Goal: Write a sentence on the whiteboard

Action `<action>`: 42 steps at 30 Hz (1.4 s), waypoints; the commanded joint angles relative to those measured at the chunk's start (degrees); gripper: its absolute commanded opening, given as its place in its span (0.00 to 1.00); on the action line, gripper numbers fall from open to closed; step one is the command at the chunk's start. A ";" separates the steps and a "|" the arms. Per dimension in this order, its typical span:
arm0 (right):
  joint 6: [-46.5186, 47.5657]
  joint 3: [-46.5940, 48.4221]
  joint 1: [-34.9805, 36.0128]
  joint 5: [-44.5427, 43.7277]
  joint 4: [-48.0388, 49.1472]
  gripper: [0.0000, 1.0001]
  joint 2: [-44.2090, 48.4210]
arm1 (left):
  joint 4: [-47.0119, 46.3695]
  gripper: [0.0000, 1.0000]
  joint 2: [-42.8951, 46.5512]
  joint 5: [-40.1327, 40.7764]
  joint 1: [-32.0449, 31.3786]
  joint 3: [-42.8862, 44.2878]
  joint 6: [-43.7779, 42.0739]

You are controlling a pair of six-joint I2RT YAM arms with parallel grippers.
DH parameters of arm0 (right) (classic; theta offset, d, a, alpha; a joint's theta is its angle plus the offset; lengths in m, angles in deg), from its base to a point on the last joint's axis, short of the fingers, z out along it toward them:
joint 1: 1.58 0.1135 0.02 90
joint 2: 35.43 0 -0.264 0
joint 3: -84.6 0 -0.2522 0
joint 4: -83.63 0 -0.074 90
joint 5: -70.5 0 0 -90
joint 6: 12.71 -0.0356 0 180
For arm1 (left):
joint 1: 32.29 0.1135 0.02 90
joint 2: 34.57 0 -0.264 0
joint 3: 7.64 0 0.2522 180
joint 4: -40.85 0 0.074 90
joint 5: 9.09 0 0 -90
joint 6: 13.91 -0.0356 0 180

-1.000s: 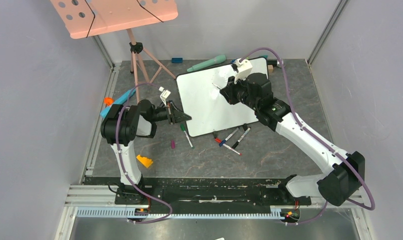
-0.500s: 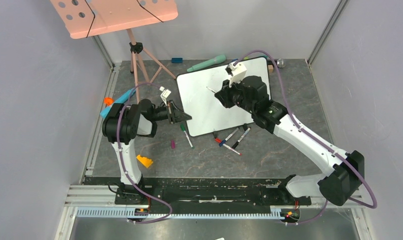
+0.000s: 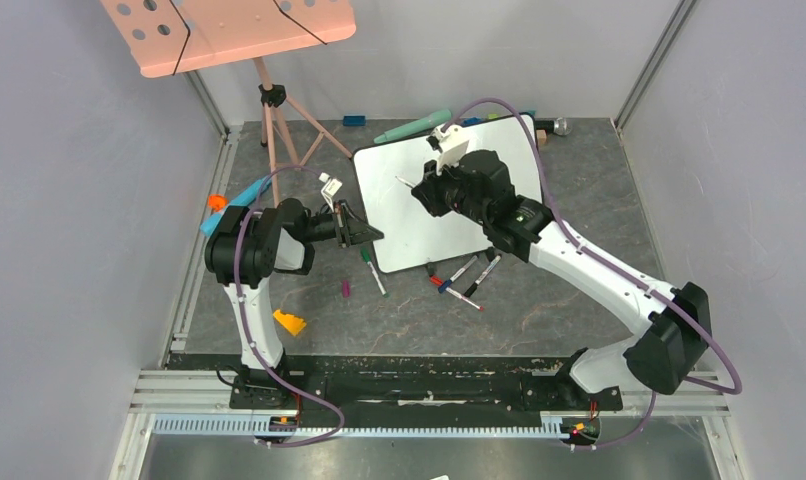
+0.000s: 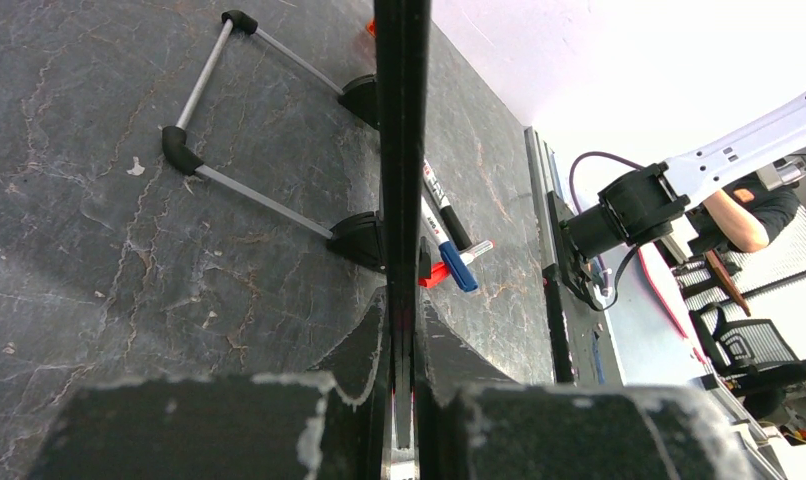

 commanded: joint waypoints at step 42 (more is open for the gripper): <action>1.84 2.36 0.81 -3.16 2.20 0.00 0.07 | -9.35 0.02 -3.11 -1.36 2.01 3.27 -3.41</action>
